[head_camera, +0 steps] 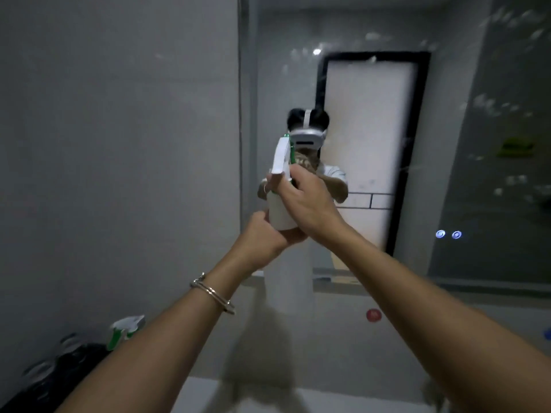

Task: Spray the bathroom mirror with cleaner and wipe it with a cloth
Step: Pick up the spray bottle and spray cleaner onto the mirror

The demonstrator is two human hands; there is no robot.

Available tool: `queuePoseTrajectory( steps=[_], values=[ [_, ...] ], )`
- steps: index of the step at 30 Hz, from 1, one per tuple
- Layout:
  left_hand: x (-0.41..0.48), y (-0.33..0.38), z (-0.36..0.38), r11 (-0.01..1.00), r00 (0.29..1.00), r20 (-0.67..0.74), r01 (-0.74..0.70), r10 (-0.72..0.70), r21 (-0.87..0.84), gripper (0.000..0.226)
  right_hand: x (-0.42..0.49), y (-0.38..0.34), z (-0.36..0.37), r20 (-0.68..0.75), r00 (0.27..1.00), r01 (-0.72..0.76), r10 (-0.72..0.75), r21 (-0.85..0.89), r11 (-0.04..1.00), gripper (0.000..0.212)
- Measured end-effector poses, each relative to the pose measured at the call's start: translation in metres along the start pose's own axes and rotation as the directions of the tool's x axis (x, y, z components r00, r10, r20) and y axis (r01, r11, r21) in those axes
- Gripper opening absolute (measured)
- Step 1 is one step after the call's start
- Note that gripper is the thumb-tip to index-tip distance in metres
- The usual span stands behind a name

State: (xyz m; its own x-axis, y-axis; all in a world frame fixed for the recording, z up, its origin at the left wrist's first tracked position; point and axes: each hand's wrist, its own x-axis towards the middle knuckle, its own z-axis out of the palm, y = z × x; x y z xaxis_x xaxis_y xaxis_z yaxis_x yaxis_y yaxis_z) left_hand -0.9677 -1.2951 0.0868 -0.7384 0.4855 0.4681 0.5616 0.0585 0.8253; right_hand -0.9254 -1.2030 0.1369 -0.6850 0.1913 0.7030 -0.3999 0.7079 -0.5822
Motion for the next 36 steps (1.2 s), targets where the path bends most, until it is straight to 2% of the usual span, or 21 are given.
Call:
queuePoseTrajectory(
  steps=[5, 6, 8, 10, 11, 13, 15, 18, 20, 22, 24, 26, 28, 31, 33, 36],
  values=[
    [0.023, 0.062, 0.025, 0.991, 0.987, -0.084, -0.131, 0.134, 0.038, 0.029, 0.016, -0.015, -0.056, -0.129, 0.992, -0.002, 0.013, 0.087, 0.996, 0.027],
    [0.025, 0.071, 0.027, 0.989, 0.983, -0.107, -0.145, 0.148, 0.042, 0.029, 0.018, -0.018, -0.062, -0.155, 0.988, 0.006, 0.014, 0.128, 0.992, 0.033],
    [0.028, 0.085, 0.028, 0.982, 0.975, -0.123, -0.177, 0.184, 0.070, 0.032, 0.023, -0.026, -0.070, -0.181, 0.983, 0.014, 0.011, 0.137, 0.990, 0.060],
    [0.026, 0.097, 0.027, 0.968, 0.966, -0.109, -0.222, 0.235, 0.117, 0.034, 0.028, -0.038, -0.078, -0.116, 0.993, 0.030, -0.018, 0.106, 0.994, 0.074],
    [0.025, 0.102, 0.026, 0.965, 0.962, -0.116, -0.233, 0.247, 0.122, 0.035, 0.030, -0.045, -0.082, -0.069, 0.997, 0.044, -0.036, 0.120, 0.992, 0.070],
    [0.021, 0.110, 0.022, 0.968, 0.956, -0.164, -0.229, 0.244, 0.105, 0.036, 0.032, -0.059, -0.088, -0.001, 0.998, 0.067, -0.068, 0.165, 0.984, 0.044],
    [0.016, 0.116, 0.015, 0.965, 0.945, -0.209, -0.231, 0.252, 0.122, 0.034, 0.034, -0.071, -0.087, -0.034, 0.997, 0.078, -0.073, 0.159, 0.984, 0.022],
    [0.009, 0.121, 0.006, 0.943, 0.923, -0.230, -0.264, 0.309, 0.205, 0.030, 0.036, -0.083, -0.076, -0.096, 0.993, 0.079, -0.066, 0.142, 0.987, 0.013],
    [0.005, 0.126, -0.001, 0.924, 0.926, -0.179, -0.282, 0.332, 0.257, 0.031, 0.036, -0.088, -0.072, -0.132, 0.989, 0.088, -0.063, 0.188, 0.978, 0.006],
    [0.004, 0.128, -0.013, 0.914, 0.954, -0.028, -0.279, 0.300, 0.294, 0.042, 0.037, -0.091, -0.072, -0.178, 0.983, 0.097, -0.054, 0.246, 0.965, 0.008],
    [-0.002, 0.125, -0.023, 0.918, 0.974, 0.087, -0.227, 0.210, 0.325, 0.061, 0.039, -0.094, -0.072, -0.206, 0.975, 0.132, -0.082, 0.240, 0.962, 0.007],
    [-0.007, 0.117, -0.028, 0.926, 0.980, 0.063, -0.200, 0.190, 0.320, 0.074, 0.038, -0.101, -0.069, -0.201, 0.968, 0.185, -0.149, 0.176, 0.967, 0.004],
    [-0.005, 0.107, -0.028, 0.907, 0.964, -0.009, -0.245, 0.264, 0.341, 0.077, 0.037, -0.105, -0.065, -0.200, 0.963, 0.213, -0.180, 0.157, 0.964, 0.005],
    [0.000, 0.102, -0.027, 0.889, 0.956, -0.041, -0.253, 0.289, 0.381, 0.078, 0.035, -0.106, -0.063, -0.150, 0.980, 0.165, -0.131, 0.250, 0.954, 0.017],
    [0.002, 0.103, -0.028, 0.872, 0.956, -0.047, -0.245, 0.291, 0.423, 0.081, 0.033, -0.105, -0.064, -0.098, 0.989, 0.140, -0.114, 0.318, 0.938, 0.016],
    [0.004, 0.102, -0.028, 0.858, 0.956, -0.044, -0.239, 0.290, 0.455, 0.092, 0.033, -0.105, -0.063, -0.129, 0.986, 0.141, -0.104, 0.324, 0.935, 0.008]
  ],
)
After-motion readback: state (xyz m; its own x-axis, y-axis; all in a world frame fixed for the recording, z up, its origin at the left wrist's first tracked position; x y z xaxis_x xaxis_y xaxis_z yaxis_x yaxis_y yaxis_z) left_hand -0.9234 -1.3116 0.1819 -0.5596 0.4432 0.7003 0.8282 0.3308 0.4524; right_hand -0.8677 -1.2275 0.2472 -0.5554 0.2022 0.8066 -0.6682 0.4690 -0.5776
